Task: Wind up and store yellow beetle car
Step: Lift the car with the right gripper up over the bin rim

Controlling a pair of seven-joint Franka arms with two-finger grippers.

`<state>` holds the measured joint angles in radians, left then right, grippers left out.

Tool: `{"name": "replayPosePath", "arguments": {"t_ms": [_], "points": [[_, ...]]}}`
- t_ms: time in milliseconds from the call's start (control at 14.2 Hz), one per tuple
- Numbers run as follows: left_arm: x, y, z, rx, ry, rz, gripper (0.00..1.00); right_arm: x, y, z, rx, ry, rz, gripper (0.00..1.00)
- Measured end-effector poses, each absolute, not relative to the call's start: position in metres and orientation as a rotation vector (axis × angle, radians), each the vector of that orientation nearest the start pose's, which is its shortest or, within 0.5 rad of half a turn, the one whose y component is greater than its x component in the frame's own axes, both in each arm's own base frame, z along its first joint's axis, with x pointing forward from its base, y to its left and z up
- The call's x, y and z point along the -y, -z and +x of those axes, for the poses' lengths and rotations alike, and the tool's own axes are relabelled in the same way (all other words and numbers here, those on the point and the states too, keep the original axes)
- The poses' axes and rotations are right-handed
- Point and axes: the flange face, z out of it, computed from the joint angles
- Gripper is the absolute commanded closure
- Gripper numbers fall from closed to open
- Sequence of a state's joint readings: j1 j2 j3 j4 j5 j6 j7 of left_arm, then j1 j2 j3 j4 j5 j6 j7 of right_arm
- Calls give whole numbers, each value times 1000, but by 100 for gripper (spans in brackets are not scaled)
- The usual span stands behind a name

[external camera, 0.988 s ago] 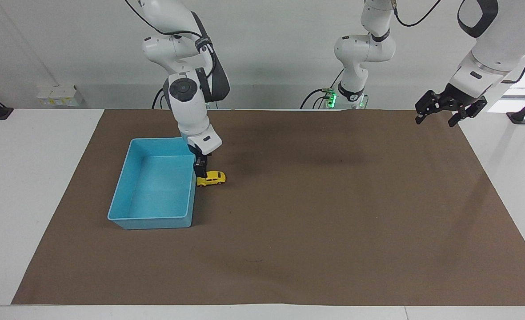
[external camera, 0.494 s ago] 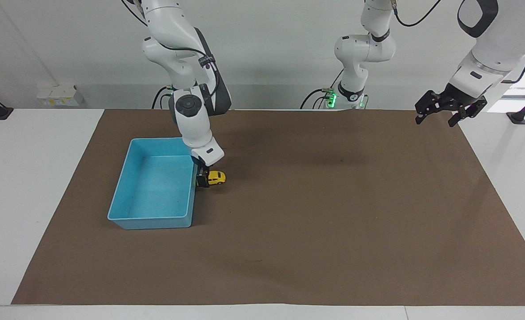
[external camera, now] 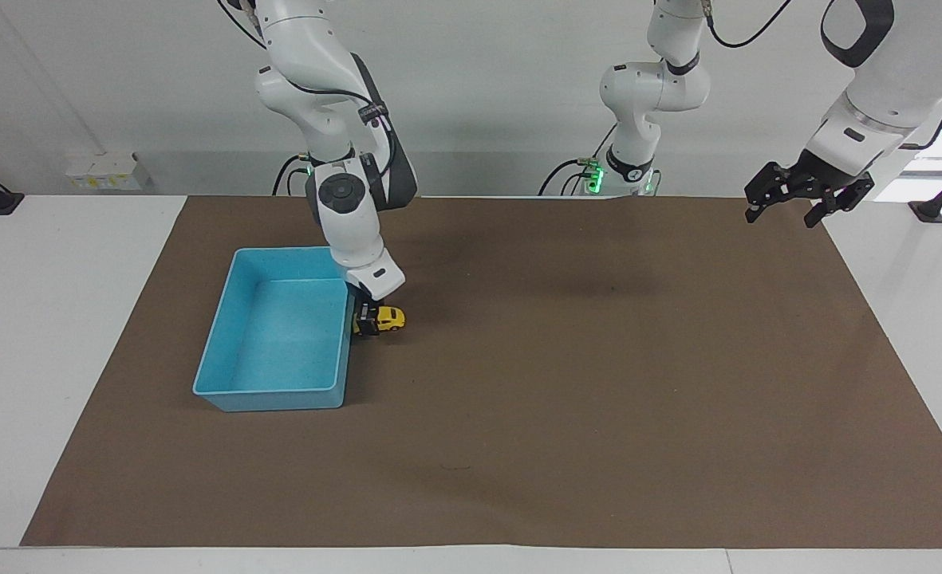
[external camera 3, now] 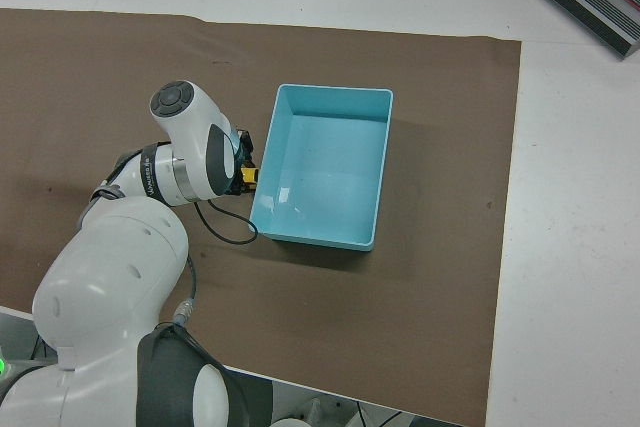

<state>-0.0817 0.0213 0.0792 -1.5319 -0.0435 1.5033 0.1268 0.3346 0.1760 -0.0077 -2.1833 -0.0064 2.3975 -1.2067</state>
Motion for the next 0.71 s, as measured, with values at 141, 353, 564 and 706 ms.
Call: {"name": "replayPosePath", "arguments": {"t_ms": [141,353,564,706], "points": [[7,-625,554,-209,-75,-3179,0,-180,-312,529,2193,55,-2280,100],[7,-625,554,-209,-75,-3179,0,-194,-316,532,2150,79,-2327,100],[7,-625,554,-209,-75,-3179,0,-221,-333,547,2123,143,-2364,100],[7,-625,554,-209,-75,-3179,0,-228,-343,555,2121,158,-2369,100]]}}
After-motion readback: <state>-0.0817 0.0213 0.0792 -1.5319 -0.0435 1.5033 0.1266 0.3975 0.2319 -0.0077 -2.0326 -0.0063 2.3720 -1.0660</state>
